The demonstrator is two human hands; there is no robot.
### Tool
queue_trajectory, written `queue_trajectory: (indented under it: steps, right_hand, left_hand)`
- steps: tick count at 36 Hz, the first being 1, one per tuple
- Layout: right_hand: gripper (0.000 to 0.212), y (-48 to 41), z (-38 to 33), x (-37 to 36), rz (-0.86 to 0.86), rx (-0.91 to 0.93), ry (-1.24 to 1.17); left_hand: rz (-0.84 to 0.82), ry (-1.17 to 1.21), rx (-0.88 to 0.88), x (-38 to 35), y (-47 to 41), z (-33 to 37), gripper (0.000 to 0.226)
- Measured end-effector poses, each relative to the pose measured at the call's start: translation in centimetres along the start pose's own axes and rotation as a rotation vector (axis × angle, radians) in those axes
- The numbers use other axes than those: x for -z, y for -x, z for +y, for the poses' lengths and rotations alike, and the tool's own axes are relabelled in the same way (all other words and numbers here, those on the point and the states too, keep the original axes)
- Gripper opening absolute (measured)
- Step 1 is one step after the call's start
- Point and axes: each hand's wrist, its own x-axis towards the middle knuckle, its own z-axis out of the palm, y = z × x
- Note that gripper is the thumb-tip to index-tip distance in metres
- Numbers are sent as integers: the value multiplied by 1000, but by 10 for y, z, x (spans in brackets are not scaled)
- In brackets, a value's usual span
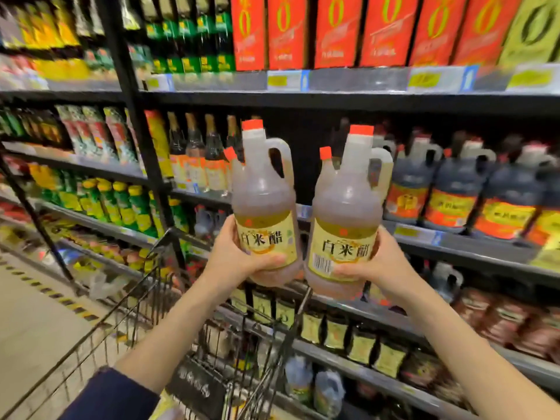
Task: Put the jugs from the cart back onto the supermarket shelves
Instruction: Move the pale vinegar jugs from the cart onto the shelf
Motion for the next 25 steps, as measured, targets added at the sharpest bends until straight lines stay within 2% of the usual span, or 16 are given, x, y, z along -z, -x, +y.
queue_trajectory:
  steps: [5,9,14,22,25]
  right_hand:
    - [95,-2,-2,50,43,56,14]
    - [87,-3,0,78,93,65,14]
    - [102,-11,-1,102,123,69,41]
    - [101,-32,7,117,202,72,16]
    - [102,-44,11,118,237,69,6]
  left_hand:
    - [-13,19,-75,-45,-20,12,86]
    - [-17,34,-103,-73,-36,18,98]
    - [-33,48,-127,-95,-60,22,90]
    - [-32,-27,-200,-107,-101,9,105]
    - [-39,-72,-227,-110,-119,1,100]
